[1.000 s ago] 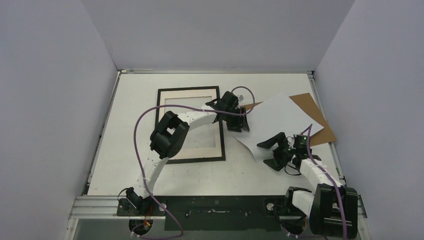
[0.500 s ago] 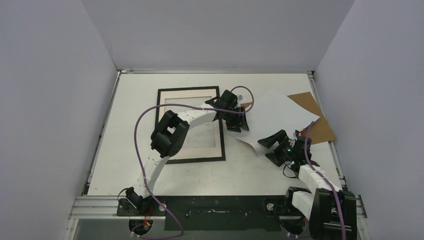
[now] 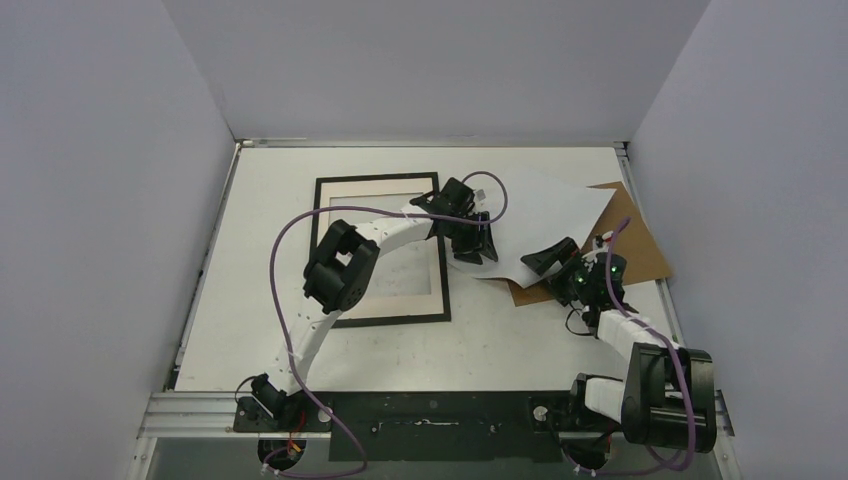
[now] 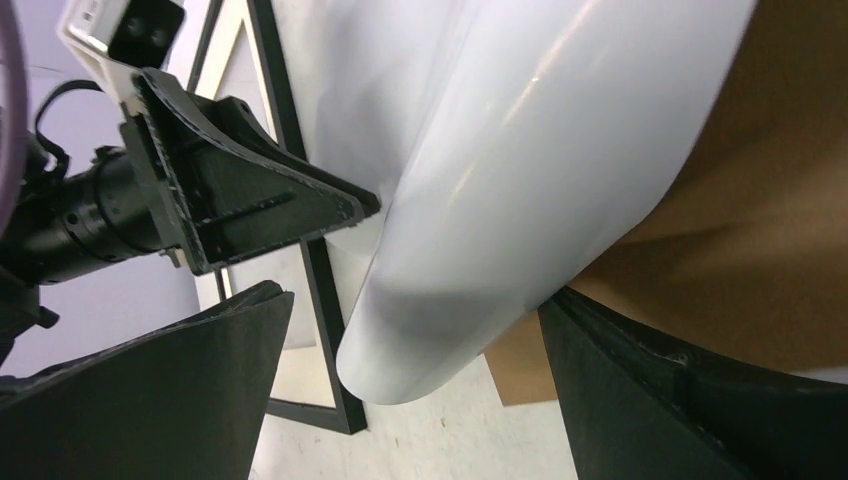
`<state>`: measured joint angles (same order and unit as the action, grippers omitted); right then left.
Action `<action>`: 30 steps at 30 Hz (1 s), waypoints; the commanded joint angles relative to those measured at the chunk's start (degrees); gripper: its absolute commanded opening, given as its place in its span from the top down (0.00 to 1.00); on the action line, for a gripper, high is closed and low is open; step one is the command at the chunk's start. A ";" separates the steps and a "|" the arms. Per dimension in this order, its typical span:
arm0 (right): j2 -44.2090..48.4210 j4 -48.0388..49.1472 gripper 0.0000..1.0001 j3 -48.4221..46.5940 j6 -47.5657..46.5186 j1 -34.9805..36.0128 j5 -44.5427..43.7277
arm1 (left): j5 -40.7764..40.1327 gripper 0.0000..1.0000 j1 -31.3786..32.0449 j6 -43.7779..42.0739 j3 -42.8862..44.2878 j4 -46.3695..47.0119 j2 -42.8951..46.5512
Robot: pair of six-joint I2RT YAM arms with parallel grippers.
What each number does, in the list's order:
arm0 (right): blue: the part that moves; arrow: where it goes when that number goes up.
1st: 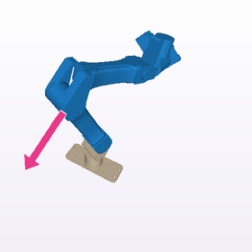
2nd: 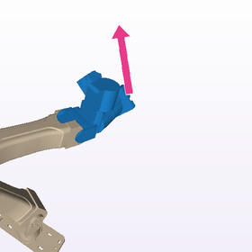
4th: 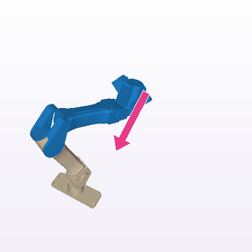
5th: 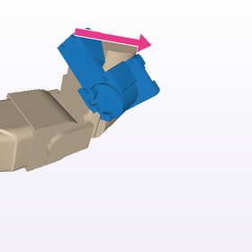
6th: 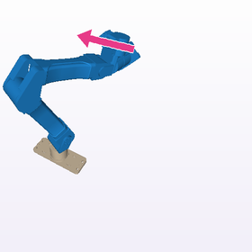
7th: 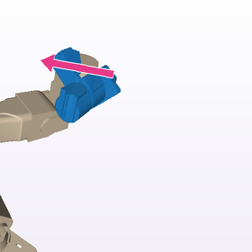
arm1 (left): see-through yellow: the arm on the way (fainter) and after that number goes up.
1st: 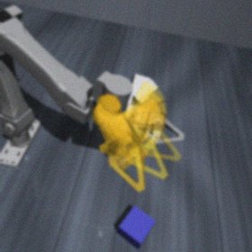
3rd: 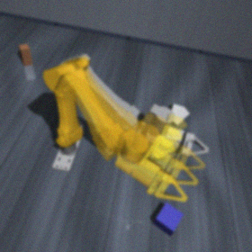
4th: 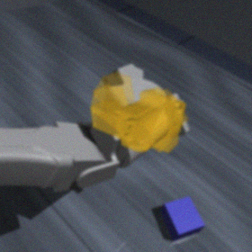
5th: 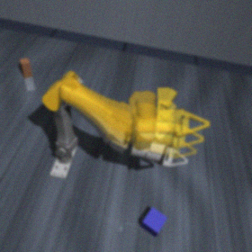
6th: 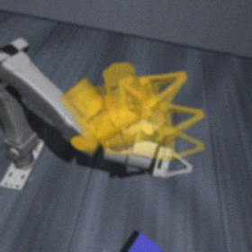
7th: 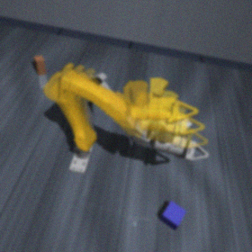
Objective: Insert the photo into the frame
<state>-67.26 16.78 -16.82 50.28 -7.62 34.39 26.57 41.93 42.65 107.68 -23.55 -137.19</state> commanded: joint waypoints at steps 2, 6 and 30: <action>-1.71 6.73 0.00 -5.18 -3.87 0.15 -2.41 | -3.74 0.53 -0.32 -3.75 0.22 -8.05 -5.82; -3.59 7.36 0.00 -6.72 -3.92 0.15 -4.99 | -3.99 0.53 -0.34 -4.39 0.50 -8.83 -6.36; -26.05 12.75 0.00 -17.02 -5.47 -0.11 -11.21 | -4.01 0.54 -1.69 -7.95 1.48 -11.89 -7.66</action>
<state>-90.67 27.22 -31.18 46.04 -7.64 25.12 29.54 41.12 39.46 111.68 -27.07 -139.59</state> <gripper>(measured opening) 0.999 0.455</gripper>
